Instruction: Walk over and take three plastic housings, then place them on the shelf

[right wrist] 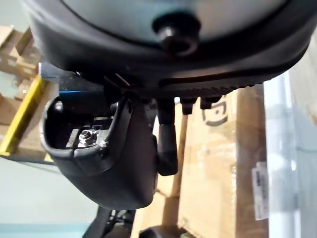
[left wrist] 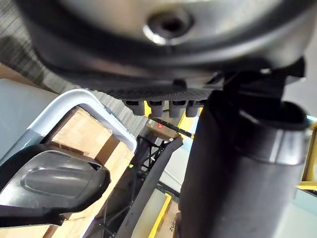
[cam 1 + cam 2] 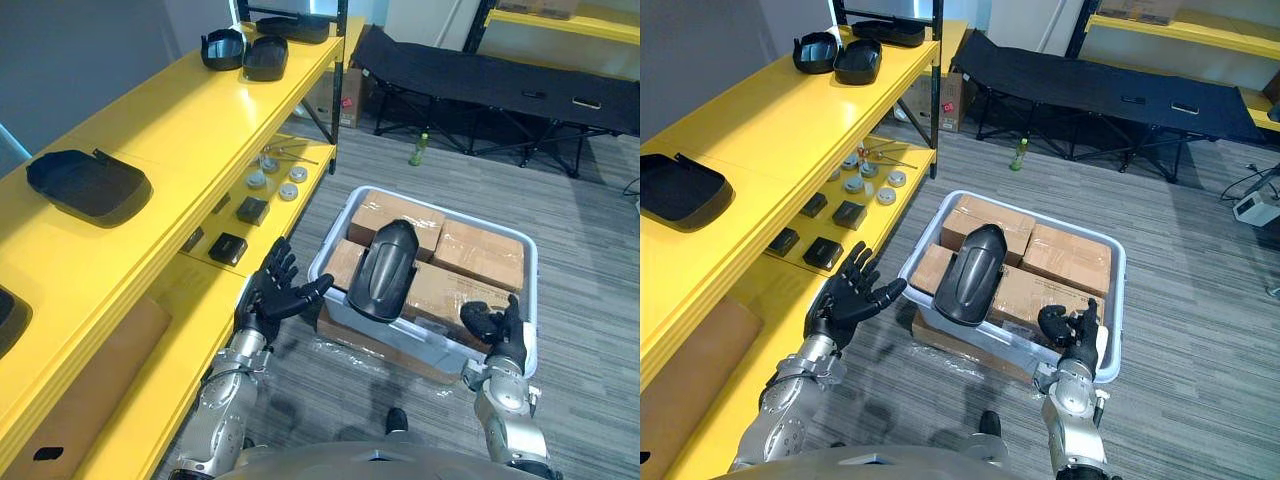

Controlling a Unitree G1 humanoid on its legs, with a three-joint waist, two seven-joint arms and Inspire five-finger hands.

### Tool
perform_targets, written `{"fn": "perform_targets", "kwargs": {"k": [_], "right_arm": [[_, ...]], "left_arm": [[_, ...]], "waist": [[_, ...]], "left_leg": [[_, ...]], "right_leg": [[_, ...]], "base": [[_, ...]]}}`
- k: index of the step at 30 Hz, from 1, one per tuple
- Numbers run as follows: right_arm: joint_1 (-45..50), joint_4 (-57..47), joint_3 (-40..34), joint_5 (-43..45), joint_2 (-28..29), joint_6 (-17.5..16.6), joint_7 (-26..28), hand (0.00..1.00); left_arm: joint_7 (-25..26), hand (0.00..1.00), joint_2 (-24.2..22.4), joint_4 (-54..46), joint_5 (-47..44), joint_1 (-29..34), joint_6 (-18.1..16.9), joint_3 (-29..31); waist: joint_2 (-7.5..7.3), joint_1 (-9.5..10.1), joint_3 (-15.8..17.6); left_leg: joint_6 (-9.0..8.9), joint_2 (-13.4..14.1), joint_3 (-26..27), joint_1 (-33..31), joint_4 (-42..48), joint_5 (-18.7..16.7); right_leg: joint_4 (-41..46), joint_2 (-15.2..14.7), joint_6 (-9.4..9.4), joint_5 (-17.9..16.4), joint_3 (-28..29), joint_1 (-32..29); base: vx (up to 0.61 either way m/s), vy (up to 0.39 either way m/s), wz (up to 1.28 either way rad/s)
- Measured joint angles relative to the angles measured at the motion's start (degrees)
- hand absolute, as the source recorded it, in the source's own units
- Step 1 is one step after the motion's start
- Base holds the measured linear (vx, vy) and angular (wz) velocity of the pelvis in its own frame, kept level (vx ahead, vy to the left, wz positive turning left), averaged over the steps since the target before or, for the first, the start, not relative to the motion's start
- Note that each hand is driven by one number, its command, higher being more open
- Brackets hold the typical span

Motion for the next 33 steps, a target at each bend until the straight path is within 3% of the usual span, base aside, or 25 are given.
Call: {"fn": "perform_targets", "kwargs": {"k": [4,9,15,19,26,28,33], "right_arm": [[-0.8,0.2,0.1,-3.5,0.0,0.9,-0.6,1.00],[-3.4,-2.7,-1.8,-11.1,-1.0,1.0,-6.1,1.00],[-5.9,-7.9,-6.3,-11.2,-7.7,0.1,-8.2,1.00],[-5.8,-7.9,-6.6,-10.9,-7.6,-1.2,-7.2,1.00],[-5.2,-8.0,-4.9,-10.9,-7.4,-12.2,-1.1,1.00],[-5.1,-8.4,-1.9,-12.2,-7.4,-16.6,1.2,1.00],[-5.3,-10.4,7.2,-20.3,-7.4,-22.7,3.2,1.00]], "left_arm": [[0.0,1.00,0.4,0.0,0.0,0.0,0.6,-1.3],[0.0,1.00,0.5,0.0,0.0,0.1,0.7,-1.3],[-0.1,1.00,0.6,0.0,0.0,0.8,1.5,1.4],[-0.3,1.00,0.7,0.0,0.0,0.9,1.5,1.5],[-5.3,1.00,0.6,0.0,-0.8,0.9,1.8,1.3],[-9.3,1.00,0.5,-0.3,-5.1,0.7,3.7,0.6],[-15.4,1.00,1.8,-1.5,-12.5,-0.9,9.2,-4.8]], "waist": [[0.01,0.12,0.0],[0.01,0.27,0.0],[-0.22,0.28,0.2],[-0.27,0.24,0.2],[-0.36,0.20,0.5],[-0.47,0.21,0.6],[-0.48,0.55,0.6]], "left_leg": [[0.27,0.1,0.0,0.0,0.8,-0.2],[0.30,0.1,0.0,0.2,0.8,-0.2],[0.44,0.1,0.3,0.4,0.9,-0.5],[0.08,0.1,0.6,0.6,1.0,-1.0],[0.31,0.2,1.2,0.9,1.8,-1.6],[0.24,0.3,1.2,0.9,1.8,-1.7],[0.26,0.4,1.2,0.7,2.6,-2.4]], "right_leg": [[0.0,0.0,0.00,0.0,0.1,0.2],[0.0,0.0,-0.02,0.0,0.1,0.5],[0.0,0.0,-0.02,0.0,0.3,0.5],[0.0,0.0,-0.02,0.0,0.3,0.5],[-0.1,0.1,-0.02,0.0,0.1,0.7],[-0.1,0.1,-0.02,0.0,-0.5,0.7],[-0.1,0.1,-0.02,0.0,-1.1,0.8]], "base": [[0.00,0.000,0.00],[0.00,0.000,0.00],[0.00,0.001,-0.01],[-0.01,0.005,-0.04],[-0.01,0.003,-0.04],[0.00,0.000,0.00],[0.00,0.000,0.00]]}}
